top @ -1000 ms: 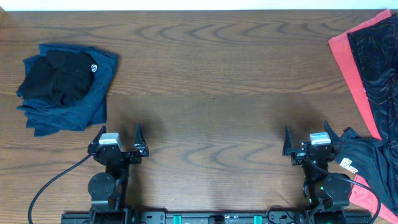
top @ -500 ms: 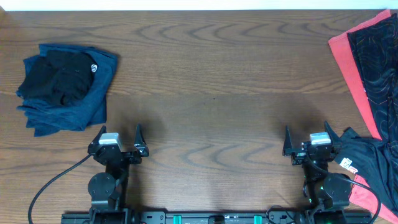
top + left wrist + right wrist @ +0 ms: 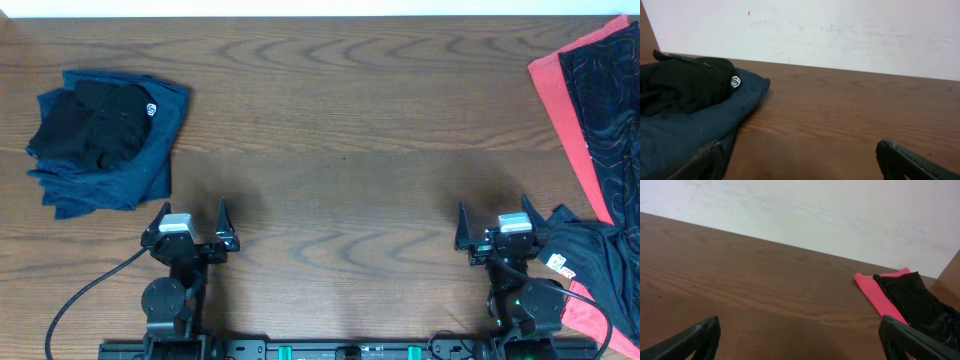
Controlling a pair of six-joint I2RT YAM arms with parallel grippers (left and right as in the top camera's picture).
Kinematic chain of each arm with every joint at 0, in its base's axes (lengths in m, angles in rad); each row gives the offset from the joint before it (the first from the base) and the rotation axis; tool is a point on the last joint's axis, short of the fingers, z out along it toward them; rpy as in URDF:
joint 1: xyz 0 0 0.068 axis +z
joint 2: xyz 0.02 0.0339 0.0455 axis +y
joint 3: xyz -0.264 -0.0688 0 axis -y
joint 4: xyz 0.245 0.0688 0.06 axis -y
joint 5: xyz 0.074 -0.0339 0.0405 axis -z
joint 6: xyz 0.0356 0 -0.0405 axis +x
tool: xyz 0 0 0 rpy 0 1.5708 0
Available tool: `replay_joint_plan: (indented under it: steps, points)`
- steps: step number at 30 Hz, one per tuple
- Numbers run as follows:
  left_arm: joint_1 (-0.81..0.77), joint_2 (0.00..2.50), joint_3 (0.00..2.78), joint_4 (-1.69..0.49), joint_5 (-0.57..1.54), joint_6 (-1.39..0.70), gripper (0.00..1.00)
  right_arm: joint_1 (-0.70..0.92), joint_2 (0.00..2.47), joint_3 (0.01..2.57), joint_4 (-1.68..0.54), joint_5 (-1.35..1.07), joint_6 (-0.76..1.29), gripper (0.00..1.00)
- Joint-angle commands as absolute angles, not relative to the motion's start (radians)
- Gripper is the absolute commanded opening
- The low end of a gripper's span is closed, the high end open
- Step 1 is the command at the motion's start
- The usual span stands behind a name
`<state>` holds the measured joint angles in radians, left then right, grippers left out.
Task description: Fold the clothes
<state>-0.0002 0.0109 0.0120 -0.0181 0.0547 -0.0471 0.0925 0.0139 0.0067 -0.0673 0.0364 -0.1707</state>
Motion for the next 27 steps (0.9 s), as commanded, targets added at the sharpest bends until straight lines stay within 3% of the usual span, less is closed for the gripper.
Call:
replay_joint_plan:
  steps: [1,27]
  points:
    - [0.003,0.001,0.004,-0.062,0.047,-0.03,0.98,0.1,0.011,0.006,-0.071,0.033,-0.178,0.99]
    - [0.004,0.004,0.004,-0.024,0.007,-0.011,0.98,0.1,0.011,0.006,-0.071,0.029,-0.196,0.99]
